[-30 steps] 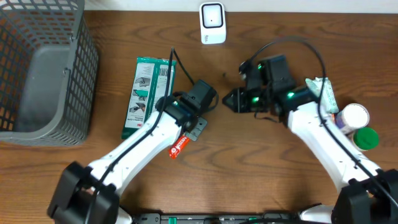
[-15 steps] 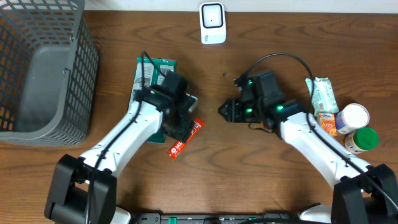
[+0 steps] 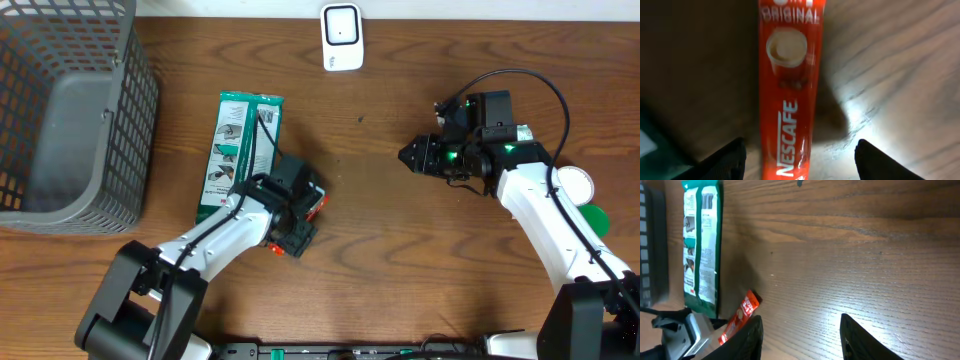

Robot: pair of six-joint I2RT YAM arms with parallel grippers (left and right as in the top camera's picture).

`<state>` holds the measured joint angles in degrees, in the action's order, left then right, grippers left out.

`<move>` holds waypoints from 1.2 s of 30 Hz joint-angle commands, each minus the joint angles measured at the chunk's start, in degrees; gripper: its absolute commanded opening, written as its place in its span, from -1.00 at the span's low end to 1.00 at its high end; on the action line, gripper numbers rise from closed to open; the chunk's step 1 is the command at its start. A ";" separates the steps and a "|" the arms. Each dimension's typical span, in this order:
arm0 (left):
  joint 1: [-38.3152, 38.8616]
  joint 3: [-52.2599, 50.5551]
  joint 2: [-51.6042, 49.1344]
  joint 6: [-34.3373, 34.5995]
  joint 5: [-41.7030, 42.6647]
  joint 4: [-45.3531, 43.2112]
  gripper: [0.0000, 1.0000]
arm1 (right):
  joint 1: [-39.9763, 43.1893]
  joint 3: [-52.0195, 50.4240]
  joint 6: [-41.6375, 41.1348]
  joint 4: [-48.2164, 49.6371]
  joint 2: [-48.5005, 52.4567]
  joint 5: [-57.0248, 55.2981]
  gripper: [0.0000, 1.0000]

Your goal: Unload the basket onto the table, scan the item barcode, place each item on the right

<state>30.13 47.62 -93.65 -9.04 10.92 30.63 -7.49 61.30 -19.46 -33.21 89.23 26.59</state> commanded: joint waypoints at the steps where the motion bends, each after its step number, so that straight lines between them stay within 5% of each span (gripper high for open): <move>1: 0.17 -1.42 -0.70 -0.13 -1.09 -0.81 0.22 | 1.07 0.94 3.74 -0.04 -1.01 0.61 -0.10; 5: 0.17 -1.44 -0.70 -0.15 -1.11 -1.18 -0.35 | 1.68 0.94 3.74 0.04 -1.01 0.61 -0.11; 8: 0.17 -1.42 -0.66 -0.15 -1.11 -2.12 -0.36 | 2.58 0.94 3.72 0.26 -1.03 0.66 -0.12; 11: 0.17 -0.87 -0.22 0.11 -1.11 -2.29 -0.85 | 4.37 0.96 3.67 -0.22 -1.81 1.31 -0.20; 15: 0.04 2.14 1.86 4.22 -1.09 -1.92 -0.85 | 7.93 2.78 3.67 -3.50 -5.53 1.25 -0.43; 24: -0.87 23.30 3.08 -2.82 -1.57 17.29 -0.86 | 14.29 13.14 3.74 -11.08 -10.54 -9.09 -0.27; 28: -0.94 31.85 2.97 -4.11 -8.94 18.36 -0.86 | 17.84 13.53 3.72 -9.33 -10.58 -14.88 0.24; 31: -1.84 38.51 1.64 -8.61 -11.02 16.83 -0.86 | 20.61 13.51 3.72 -9.07 -10.47 -19.82 0.98; 36: -4.07 45.75 -3.80 -17.20 -15.47 9.97 -0.86 | 21.86 13.49 3.69 -10.86 -10.47 -21.84 0.99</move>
<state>27.62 89.84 -93.23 -17.78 0.78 44.60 13.93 74.50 -15.90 -43.33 78.67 8.01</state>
